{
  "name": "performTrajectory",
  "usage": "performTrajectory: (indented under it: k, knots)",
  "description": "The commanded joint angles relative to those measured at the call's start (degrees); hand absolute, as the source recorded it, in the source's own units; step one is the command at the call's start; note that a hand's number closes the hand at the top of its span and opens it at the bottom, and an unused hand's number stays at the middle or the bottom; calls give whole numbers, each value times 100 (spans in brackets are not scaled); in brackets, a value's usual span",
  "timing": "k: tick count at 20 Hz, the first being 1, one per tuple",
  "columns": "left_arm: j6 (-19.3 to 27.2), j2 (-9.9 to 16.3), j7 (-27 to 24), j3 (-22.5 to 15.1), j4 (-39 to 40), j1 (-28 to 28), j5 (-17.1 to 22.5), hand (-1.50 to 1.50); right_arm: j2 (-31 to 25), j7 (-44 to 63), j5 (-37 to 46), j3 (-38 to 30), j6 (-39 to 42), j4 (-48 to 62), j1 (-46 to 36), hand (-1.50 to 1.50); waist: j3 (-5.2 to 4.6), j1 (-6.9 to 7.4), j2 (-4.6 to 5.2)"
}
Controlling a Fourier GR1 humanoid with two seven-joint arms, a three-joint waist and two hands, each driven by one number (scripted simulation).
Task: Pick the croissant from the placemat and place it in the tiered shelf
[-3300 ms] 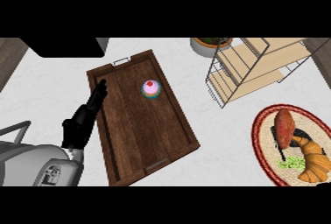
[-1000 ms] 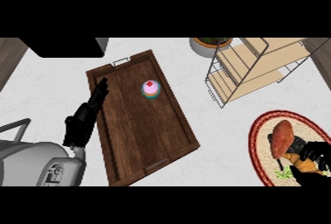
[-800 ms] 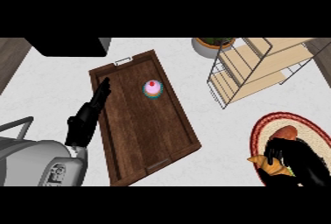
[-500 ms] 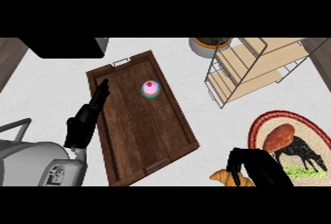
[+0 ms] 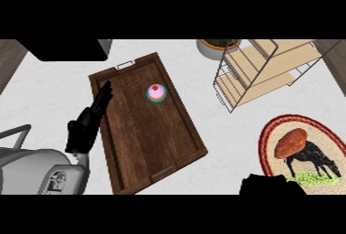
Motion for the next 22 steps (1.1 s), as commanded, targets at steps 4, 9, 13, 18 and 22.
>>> performTrajectory:
  k: [4, 9, 13, 18, 22]
  knots:
    - [65, -112, -84, -109, -133, 183, -54, 0, 33, 1120, 183, -386, 223, -1473, -688, 150, -4, 23, -8]
    - [29, -8, 178, 134, 36, -307, 76, 0, 33, 1644, -127, -1084, 193, -1494, -1674, 150, -4, -28, -3]
    - [-77, 28, -10, 2, 16, -36, 15, 0, 33, 2244, 72, -1682, 86, -911, -3085, 150, -7, 61, 11]
    - [96, -126, 30, -60, 28, -59, -80, 0, -277, 2944, -610, -2537, 768, -876, -4219, 150, 2, 22, 2]
    - [130, -162, -94, -144, 18, 82, -170, 0, -470, 3420, -573, -3087, 844, -54, -5657, 150, 2, 64, 8]
